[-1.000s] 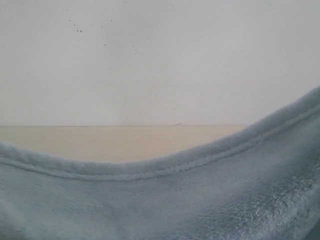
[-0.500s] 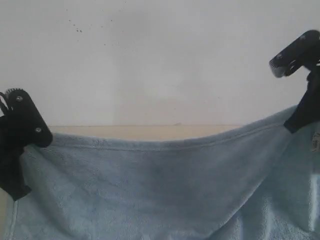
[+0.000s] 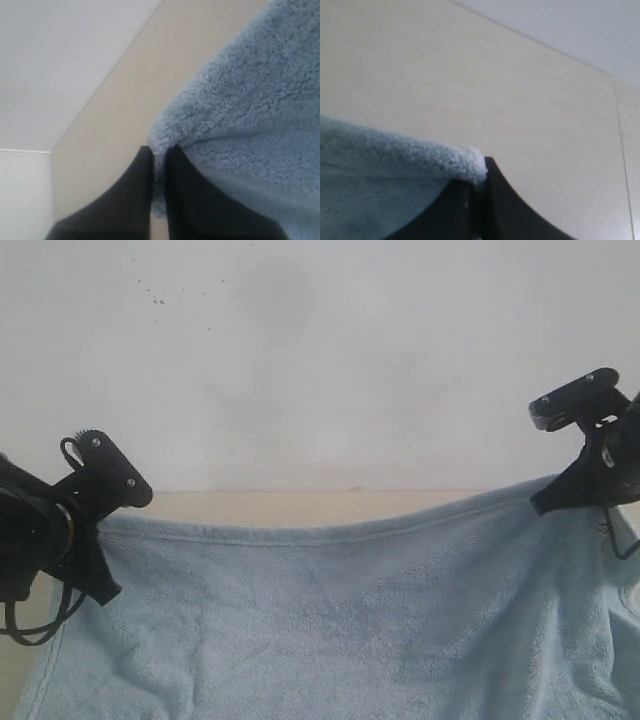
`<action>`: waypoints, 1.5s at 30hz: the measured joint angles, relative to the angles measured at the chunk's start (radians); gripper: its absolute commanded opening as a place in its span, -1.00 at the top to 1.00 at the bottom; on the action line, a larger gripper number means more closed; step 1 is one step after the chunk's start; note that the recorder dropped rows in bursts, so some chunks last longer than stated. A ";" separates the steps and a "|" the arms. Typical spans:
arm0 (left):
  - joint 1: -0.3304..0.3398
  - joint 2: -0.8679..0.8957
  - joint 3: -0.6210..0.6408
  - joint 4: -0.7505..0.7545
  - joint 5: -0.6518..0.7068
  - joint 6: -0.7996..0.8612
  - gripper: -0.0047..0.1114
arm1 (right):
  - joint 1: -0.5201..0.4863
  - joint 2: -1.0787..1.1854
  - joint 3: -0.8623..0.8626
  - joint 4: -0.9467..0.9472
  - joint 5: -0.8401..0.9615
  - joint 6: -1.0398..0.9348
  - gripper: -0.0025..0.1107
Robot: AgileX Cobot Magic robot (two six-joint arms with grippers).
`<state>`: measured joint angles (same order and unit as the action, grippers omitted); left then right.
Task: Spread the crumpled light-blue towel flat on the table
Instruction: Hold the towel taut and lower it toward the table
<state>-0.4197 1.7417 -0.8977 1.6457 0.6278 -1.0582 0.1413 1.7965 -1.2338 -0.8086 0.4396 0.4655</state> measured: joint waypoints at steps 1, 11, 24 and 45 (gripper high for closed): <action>0.002 0.007 -0.012 0.000 0.000 -0.003 0.74 | -0.010 0.002 0.000 0.002 -0.021 0.009 0.67; 0.013 0.074 -0.089 0.002 -0.013 -0.031 -0.71 | -0.035 0.008 0.000 0.005 -0.159 0.087 -0.09; 0.013 0.016 -0.098 -0.097 0.014 -0.160 0.53 | -0.035 -0.054 0.002 0.014 0.004 0.195 -0.09; 0.000 0.022 0.121 -0.854 -0.559 0.690 0.85 | -0.035 -0.060 0.002 -0.074 -0.108 0.200 -0.09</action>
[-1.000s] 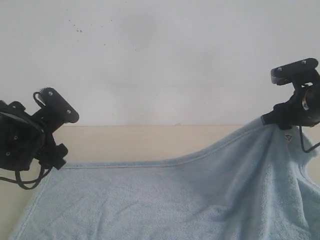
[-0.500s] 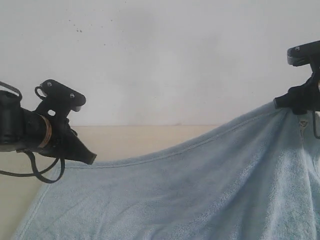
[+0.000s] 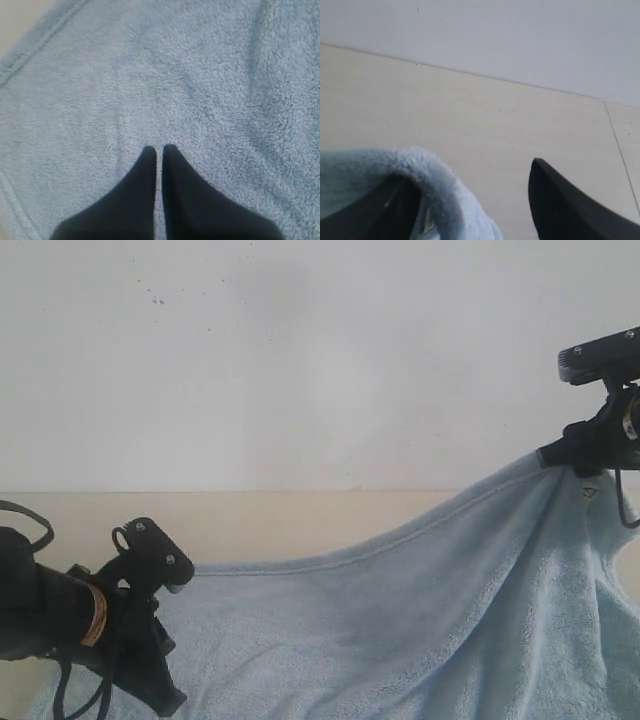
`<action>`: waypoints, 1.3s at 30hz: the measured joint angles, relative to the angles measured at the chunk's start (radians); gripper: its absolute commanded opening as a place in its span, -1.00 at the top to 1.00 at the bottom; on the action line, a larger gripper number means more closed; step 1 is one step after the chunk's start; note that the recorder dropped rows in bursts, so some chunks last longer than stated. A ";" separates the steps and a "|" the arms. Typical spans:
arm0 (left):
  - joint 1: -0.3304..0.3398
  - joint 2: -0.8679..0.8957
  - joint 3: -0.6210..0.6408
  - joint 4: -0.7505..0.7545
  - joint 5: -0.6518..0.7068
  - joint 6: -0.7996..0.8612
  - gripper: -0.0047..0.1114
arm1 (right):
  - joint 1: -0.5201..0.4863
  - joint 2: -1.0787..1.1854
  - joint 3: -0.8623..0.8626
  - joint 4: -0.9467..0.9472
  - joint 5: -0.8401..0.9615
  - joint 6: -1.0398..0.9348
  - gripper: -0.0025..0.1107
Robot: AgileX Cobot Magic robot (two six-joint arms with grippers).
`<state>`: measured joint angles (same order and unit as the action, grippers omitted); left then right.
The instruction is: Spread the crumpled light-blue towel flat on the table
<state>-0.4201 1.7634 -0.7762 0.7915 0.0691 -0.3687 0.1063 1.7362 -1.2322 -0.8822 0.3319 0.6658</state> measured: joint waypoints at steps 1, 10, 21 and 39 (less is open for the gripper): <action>0.000 0.012 0.000 0.000 -0.004 0.004 0.85 | 0.000 0.002 0.000 -0.005 0.000 0.000 -0.09; 0.010 0.112 -0.014 0.005 -0.009 0.015 0.85 | 0.000 0.073 0.000 -0.019 -0.008 0.008 -0.09; 0.084 0.127 -0.059 -0.033 -0.027 -0.001 0.85 | 0.000 0.127 0.000 -0.019 -0.034 0.050 -0.38; 0.086 0.127 -0.059 -0.037 -0.051 -0.003 0.85 | -0.002 0.109 -0.023 -0.178 -0.121 0.079 -0.38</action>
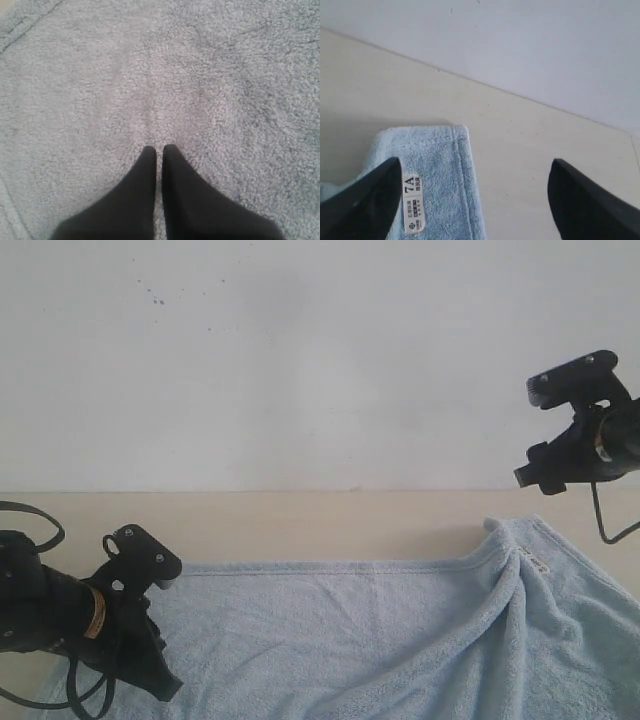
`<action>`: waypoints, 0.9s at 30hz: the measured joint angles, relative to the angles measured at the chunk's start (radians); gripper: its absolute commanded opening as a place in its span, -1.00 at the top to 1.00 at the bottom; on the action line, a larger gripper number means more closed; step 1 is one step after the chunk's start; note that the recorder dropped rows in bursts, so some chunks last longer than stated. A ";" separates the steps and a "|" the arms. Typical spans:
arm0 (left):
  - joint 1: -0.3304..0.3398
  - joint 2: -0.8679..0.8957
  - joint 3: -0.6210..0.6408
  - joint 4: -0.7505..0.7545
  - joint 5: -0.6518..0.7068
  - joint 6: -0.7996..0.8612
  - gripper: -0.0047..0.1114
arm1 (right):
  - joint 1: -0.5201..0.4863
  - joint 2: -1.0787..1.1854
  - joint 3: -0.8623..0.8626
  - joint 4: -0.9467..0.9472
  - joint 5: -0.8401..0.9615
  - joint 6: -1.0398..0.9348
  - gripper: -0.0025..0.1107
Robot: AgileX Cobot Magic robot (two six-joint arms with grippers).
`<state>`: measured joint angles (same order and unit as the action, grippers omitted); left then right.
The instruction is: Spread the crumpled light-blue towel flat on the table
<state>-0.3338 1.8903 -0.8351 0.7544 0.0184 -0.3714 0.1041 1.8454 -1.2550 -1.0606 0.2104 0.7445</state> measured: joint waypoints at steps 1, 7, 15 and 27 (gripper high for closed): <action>0.000 0.000 0.000 0.000 0.000 0.000 0.85 | 0.000 -0.002 0.000 -0.002 0.013 0.000 -0.37; 0.005 0.000 0.000 0.000 0.024 0.000 0.85 | -0.029 -0.002 0.000 0.001 0.341 0.078 0.55; 0.049 0.000 0.000 0.000 0.074 0.000 0.85 | -0.223 -0.002 0.000 0.539 0.601 -0.324 0.93; 0.148 0.000 0.000 0.000 0.110 -0.020 0.85 | -0.348 -0.002 0.000 1.005 0.677 -0.642 0.93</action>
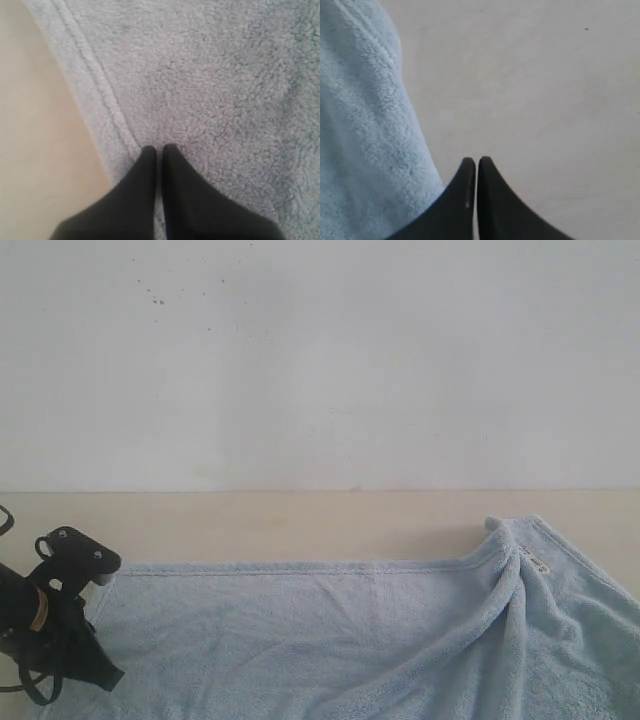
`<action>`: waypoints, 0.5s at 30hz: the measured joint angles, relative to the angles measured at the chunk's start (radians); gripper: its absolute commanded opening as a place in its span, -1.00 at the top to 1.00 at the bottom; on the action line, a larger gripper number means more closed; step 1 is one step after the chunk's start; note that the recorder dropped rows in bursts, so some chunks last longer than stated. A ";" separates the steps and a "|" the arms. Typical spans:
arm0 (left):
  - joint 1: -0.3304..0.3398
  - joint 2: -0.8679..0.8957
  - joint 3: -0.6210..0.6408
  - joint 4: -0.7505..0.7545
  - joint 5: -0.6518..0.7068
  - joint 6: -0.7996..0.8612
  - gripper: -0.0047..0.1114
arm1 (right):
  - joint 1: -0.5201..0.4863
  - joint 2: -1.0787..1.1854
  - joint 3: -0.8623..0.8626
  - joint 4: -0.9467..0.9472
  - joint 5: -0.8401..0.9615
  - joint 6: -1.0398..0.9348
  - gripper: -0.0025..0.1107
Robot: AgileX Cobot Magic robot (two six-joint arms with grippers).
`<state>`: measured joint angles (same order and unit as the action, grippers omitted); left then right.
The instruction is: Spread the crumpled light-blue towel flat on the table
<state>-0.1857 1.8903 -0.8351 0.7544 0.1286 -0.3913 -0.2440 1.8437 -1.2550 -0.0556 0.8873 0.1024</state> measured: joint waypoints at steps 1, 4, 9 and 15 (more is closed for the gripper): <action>0.002 0.000 0.000 0.000 -0.011 -0.001 0.85 | 0.000 0.000 0.000 0.028 -0.004 -0.018 0.93; 0.004 0.000 0.000 0.000 -0.101 -0.006 0.85 | 0.000 0.000 0.000 0.127 -0.032 -0.083 0.93; 0.009 0.004 -0.005 -0.010 -0.366 -0.008 0.85 | 0.000 0.000 0.000 0.304 -0.069 -0.247 0.93; 0.062 0.076 -0.080 -0.126 -0.425 -0.014 0.85 | 0.000 0.000 0.000 0.423 -0.079 -0.374 0.93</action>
<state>-0.1239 1.9665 -0.9152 0.6283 -0.2964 -0.4052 -0.2440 1.8437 -1.2550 0.3673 0.8086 -0.2720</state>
